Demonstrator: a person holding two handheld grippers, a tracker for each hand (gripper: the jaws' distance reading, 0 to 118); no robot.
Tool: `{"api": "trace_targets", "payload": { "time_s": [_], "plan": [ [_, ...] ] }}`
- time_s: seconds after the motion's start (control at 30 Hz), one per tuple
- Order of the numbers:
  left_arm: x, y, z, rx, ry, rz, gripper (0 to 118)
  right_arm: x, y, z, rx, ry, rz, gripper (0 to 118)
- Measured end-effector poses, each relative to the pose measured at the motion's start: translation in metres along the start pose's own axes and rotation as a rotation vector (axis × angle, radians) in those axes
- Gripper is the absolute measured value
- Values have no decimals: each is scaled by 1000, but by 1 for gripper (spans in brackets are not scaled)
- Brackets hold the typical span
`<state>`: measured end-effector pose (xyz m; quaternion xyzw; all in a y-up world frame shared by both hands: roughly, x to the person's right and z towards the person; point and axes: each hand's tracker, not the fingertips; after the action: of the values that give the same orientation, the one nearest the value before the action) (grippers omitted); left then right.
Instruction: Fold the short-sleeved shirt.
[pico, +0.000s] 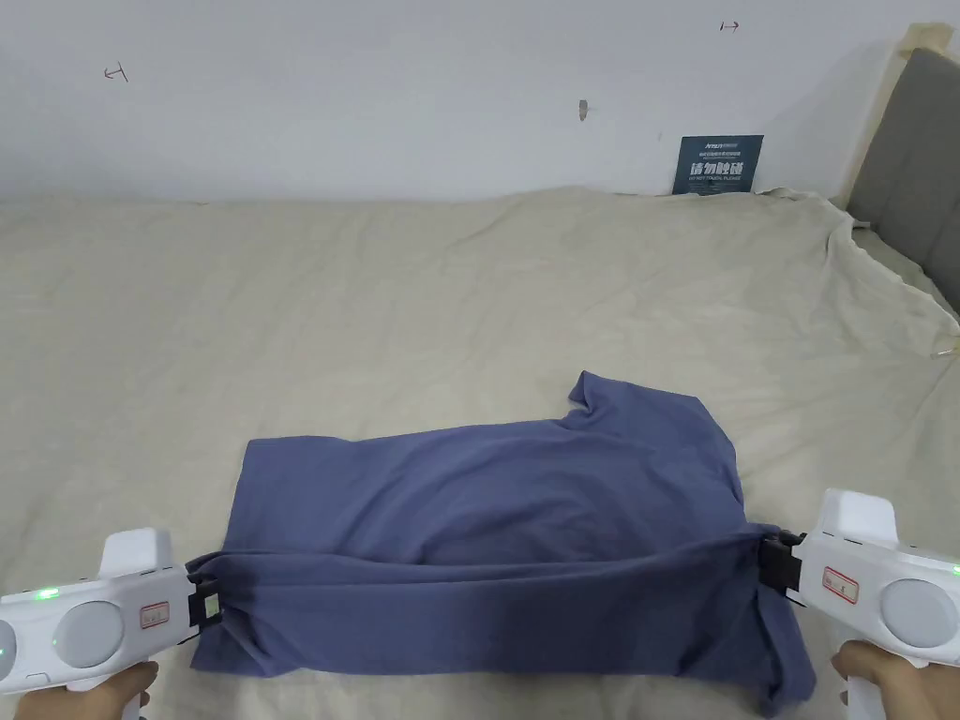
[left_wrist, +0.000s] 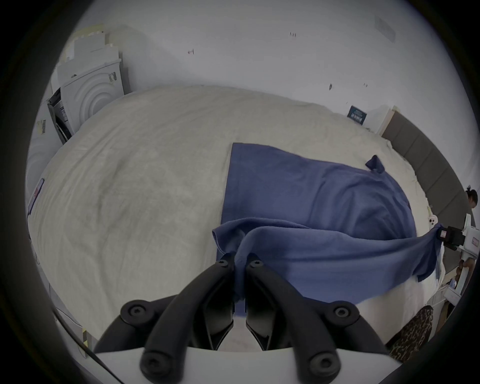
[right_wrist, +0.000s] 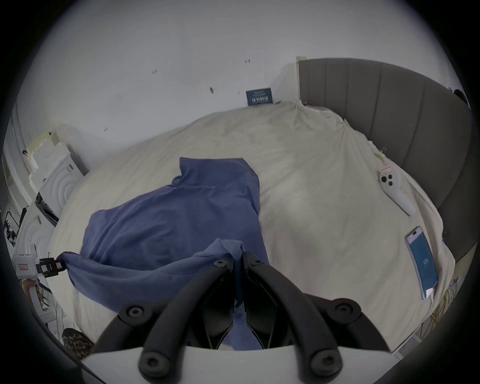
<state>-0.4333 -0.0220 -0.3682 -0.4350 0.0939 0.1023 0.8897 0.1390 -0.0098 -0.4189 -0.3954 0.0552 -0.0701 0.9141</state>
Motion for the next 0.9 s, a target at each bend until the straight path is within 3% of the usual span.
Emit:
{"api": "trace_targets", "payload": {
  "time_s": [0.2,0.47,0.53,0.57,0.6,0.63,0.7,0.9],
  "plan": [
    [-2,6,-62,-91,33,-14,5,1,-2,-63,-117,-66,21,4],
    [11,6,-53,-100,47,-53,6,0,-19,-86,-165,-118,-4,4],
    [8,7,-49,-106,26,-48,18,-6,-14,-77,-153,-124,-8,9],
    [10,9,-43,-112,21,-39,31,-7,-13,-65,-128,-122,-12,16],
    [11,10,-36,-107,18,-34,58,-9,-10,-56,-97,-117,-17,36],
    [9,12,-30,-81,16,-27,77,-13,-7,-43,-54,-97,-21,59],
    [14,14,-7,13,21,-37,102,-15,1,-16,22,-73,-21,93],
    [37,15,81,205,-4,-83,102,-35,9,87,261,-21,29,94]
  ]
}}
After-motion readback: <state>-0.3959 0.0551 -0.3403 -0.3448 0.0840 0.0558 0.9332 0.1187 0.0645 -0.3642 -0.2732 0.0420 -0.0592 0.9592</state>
